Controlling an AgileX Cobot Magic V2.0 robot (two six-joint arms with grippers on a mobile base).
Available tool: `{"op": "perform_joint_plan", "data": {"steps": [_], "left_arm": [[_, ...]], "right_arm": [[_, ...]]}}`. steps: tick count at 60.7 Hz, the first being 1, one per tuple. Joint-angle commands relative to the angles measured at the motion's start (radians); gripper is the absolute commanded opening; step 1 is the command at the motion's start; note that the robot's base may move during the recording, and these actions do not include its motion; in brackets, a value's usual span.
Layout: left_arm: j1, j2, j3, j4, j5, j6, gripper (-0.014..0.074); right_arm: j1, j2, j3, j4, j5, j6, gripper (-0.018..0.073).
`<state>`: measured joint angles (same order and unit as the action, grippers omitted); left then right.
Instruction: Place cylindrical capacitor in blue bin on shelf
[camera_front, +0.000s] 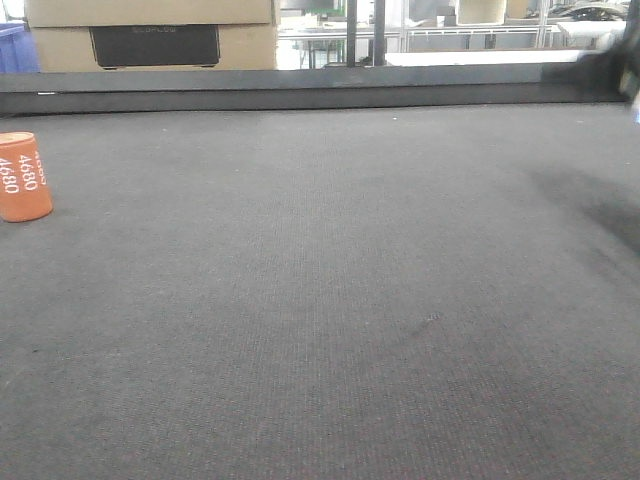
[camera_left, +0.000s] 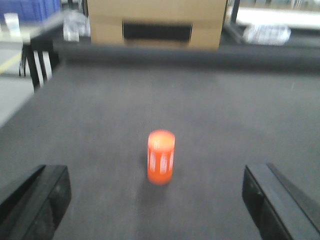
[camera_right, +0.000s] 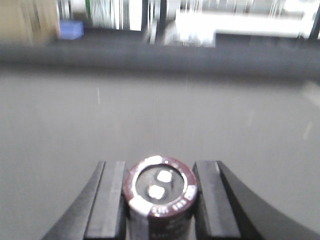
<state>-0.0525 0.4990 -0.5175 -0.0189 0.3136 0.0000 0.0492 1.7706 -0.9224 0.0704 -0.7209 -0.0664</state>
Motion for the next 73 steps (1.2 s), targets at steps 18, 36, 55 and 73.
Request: {"op": "perform_joint_plan", "data": {"steps": [18,36,55,73], "left_arm": [[-0.004,0.373,0.125,-0.021,-0.436,0.0,0.0608],[-0.033,0.805,0.092,-0.021,-0.816,-0.038,0.0608],[-0.106,1.092,-0.077,-0.045,-0.905,-0.038,0.0608],[-0.105,1.245,-0.197,-0.09,-0.937,-0.038,0.0608]], "right_arm": [[-0.007,-0.467,0.008,-0.006,0.353,-0.002,-0.0133],[-0.007,-0.674,0.008,-0.008,0.531,-0.002,-0.0133],[-0.007,-0.704,0.008,-0.008,0.538,-0.002,-0.0133],[-0.007,-0.704,0.008,-0.008,0.538,-0.002,-0.0133]]}}
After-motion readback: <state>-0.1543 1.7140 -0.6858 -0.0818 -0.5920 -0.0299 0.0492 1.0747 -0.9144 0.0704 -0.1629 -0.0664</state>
